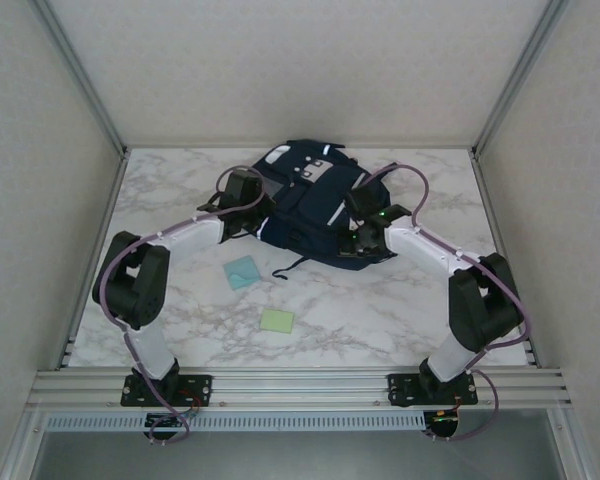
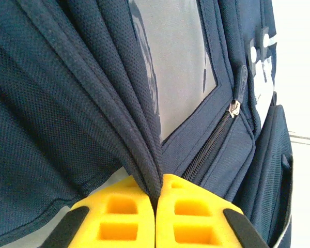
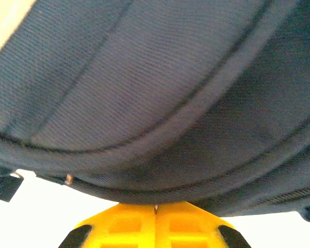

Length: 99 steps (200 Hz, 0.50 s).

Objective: Pack books, pencil case, and school supplies into a backpack

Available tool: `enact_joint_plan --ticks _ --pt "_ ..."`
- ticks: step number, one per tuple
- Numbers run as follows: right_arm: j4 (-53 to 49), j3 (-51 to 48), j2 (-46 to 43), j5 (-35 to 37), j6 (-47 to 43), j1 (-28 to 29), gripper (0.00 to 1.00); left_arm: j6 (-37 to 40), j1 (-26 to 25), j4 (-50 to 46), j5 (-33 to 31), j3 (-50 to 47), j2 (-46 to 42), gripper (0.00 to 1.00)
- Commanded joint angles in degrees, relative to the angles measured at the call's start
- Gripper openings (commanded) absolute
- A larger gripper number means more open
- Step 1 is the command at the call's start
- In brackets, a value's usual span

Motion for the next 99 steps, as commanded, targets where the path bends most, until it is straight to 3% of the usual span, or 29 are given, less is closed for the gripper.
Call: enact_joint_plan --ticks 1,24,27,33,37,57,67,99 --pt "-10.1 1.4 -0.5 -0.5 -2.8 -2.1 0.00 6.2 3.6 1.6 -3.1 6.1 2.5 0.00" --pt "-4.9 2.3 0.7 -10.5 -0.5 -2.1 0.00 9.4 4.3 -1.9 1.0 12.9 7.6 0.02" --pt "-3.9 2.4 0.8 -12.1 -0.1 -2.1 0.00 9.4 4.4 -2.2 1.9 13.6 8.1 0.11" --pt "-1.9 2.6 1.1 -14.8 0.6 -2.0 0.00 9.2 4.5 -3.2 3.2 14.5 8.6 0.44" --pt "-0.7 2.9 1.3 -16.5 1.0 -1.9 0.00 8.8 4.5 -4.1 3.6 14.9 8.6 0.58" --pt "4.0 5.1 3.0 -22.1 3.2 -1.3 0.00 5.7 4.4 -5.2 5.8 12.3 5.4 0.85" --pt "5.6 6.6 4.2 -23.6 4.0 -0.8 0.00 2.9 4.1 -3.6 6.4 8.7 2.3 0.90" --pt "7.8 11.9 9.1 -27.3 4.8 1.6 0.00 -6.0 1.3 2.7 7.3 -1.3 -5.0 0.89"
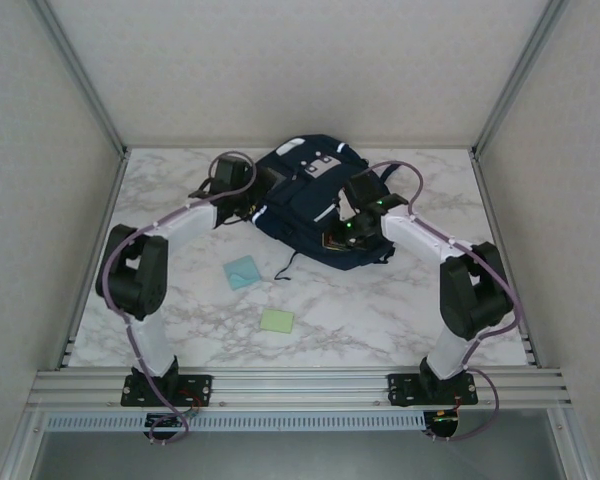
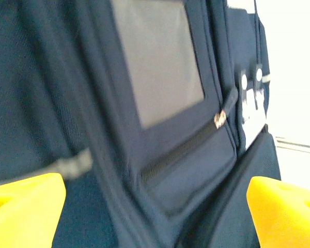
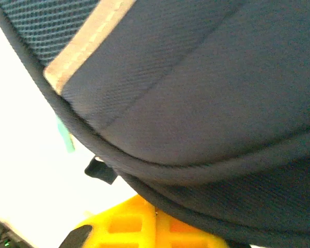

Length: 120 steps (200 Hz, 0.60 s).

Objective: Pack books, pencil case, and school supplies into a backpack

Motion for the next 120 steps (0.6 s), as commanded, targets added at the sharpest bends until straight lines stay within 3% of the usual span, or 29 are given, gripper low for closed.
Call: enact_joint_plan --ticks 1,33,51,68,96,120 --pt "5.4 5.3 3.3 -7.3 1.5 2.3 0.00 -7.5 -2.5 5.0 2.3 -5.2 -6.0 0.89" --pt "7.4 8.8 5.5 -11.4 3.2 5.5 0.00 -15.8 -6.4 12.2 1.6 -11.2 -6.2 0.80" --pt "7.6 9.0 4.6 -11.7 3.5 7.2 0.00 -16.7 -8.4 13.0 1.2 -11.4 -4.2 0.72" --pt "8.1 7.0 3.1 -12.3 4.6 7.8 0.00 -17.9 -9.1 15.4 2.1 -10.9 -1.4 0.53" --pt "2.7 3.6 0.8 -6.9 2.1 7.8 0.00 -16.5 -8.6 15.0 1.3 -9.0 0.1 0.00" --pt "-6.7 1.5 -0.5 7.5 -2.7 7.5 0.00 -13.0 -7.8 11.5 1.3 -6.9 -0.7 0.00"
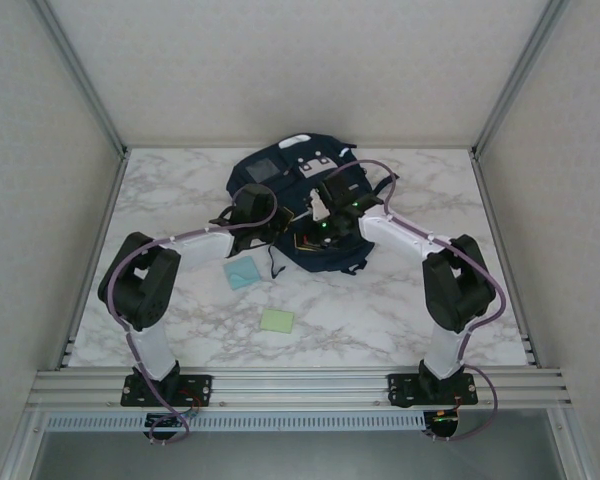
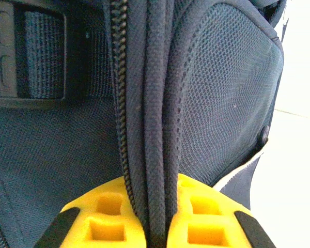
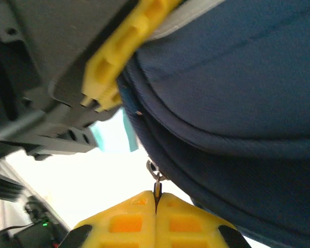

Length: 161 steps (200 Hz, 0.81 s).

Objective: Pack books, pencil case, and school supplies into a backpack

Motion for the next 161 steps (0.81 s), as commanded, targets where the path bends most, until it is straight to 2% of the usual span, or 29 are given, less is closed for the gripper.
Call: enact_joint_plan --ticks 1,27,70,100,116,132,146,161 --pt "-10.8 -2.3 -4.2 10.7 -5.2 0.8 0.00 2.7 1.1 -0.3 -0.5 3.4 0.2 0.00" --pt "-17.7 -3.1 -5.2 21.7 -8.4 -1.7 0.00 4.7 1.6 -1.8 1.0 3.6 -0.6 0.00" --pt "-21.9 -0.3 -5.6 33.4 -11.4 -7.9 0.00 8.8 1.6 -4.3 6.9 4.0 -1.1 0.00" --pt "-22.5 1.6 -3.2 39.8 -13.7 -12.9 0.00 15.8 2.1 -9.5 12.1 6.0 -1.4 0.00" --pt "-22.6 2.5 -1.7 40.8 -14.4 -15.2 0.00 22.3 2.6 -14.8 15.1 8.7 -0.8 0.00" --pt "-22.1 2.1 -2.3 38.9 -14.3 -15.7 0.00 29.8 3.7 -21.7 18.7 12.7 1.2 0.00" --pt "-19.6 -0.6 -4.6 33.0 -13.8 -15.7 0.00 35.6 5.5 -25.8 20.8 16.1 3.7 0.00" --pt "-16.6 -4.0 -7.1 25.8 -12.7 -15.6 0.00 37.7 8.0 -26.4 22.3 19.1 6.2 0.00"
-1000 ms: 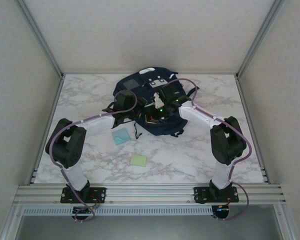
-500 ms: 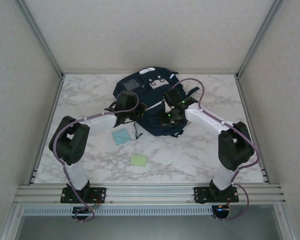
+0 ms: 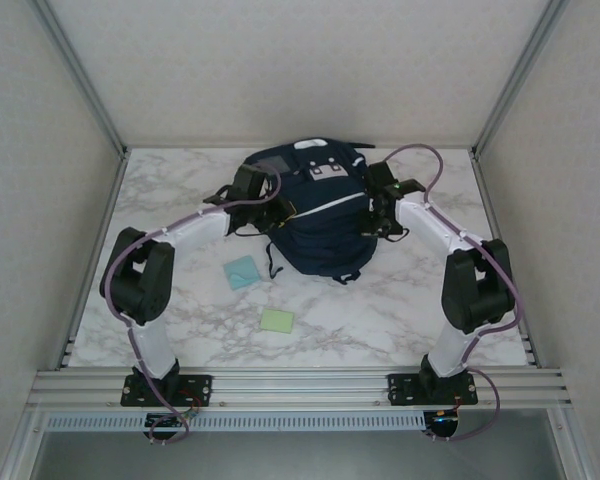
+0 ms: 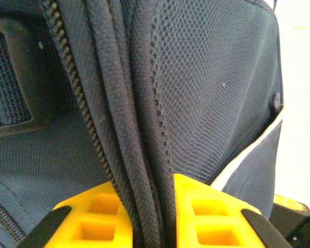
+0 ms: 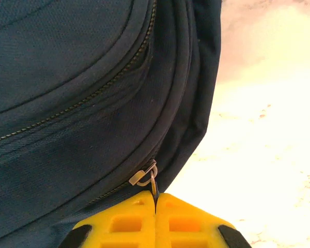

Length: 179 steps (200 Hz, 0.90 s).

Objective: Pack books, pencil case, and school supplies into a backpack

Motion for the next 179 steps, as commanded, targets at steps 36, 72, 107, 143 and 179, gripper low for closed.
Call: enact_joint_plan --ticks 36,72,107,143,179 --pt "9.7 -10.0 -5.7 -19.4 4.4 -0.1 0.00 16.1 6.2 -13.7 3.8 19.4 10.1 0.52" --pt "15.9 -7.9 -3.5 -26.2 6.9 3.1 0.00 11.8 6.2 -18.8 -8.6 19.6 5.5 1.00" --pt "17.7 -3.0 1.2 -28.6 7.3 7.4 0.00 -1.5 5.7 -8.8 -11.1 1.3 -7.2 1.00" --pt "18.1 0.4 4.9 -30.1 7.5 10.0 0.00 -15.2 0.7 0.1 -14.9 -14.9 -17.6 0.97" --pt "19.3 -0.1 5.4 -31.9 8.4 11.9 0.00 -23.8 -4.2 4.1 -18.6 -21.0 -19.7 0.98"
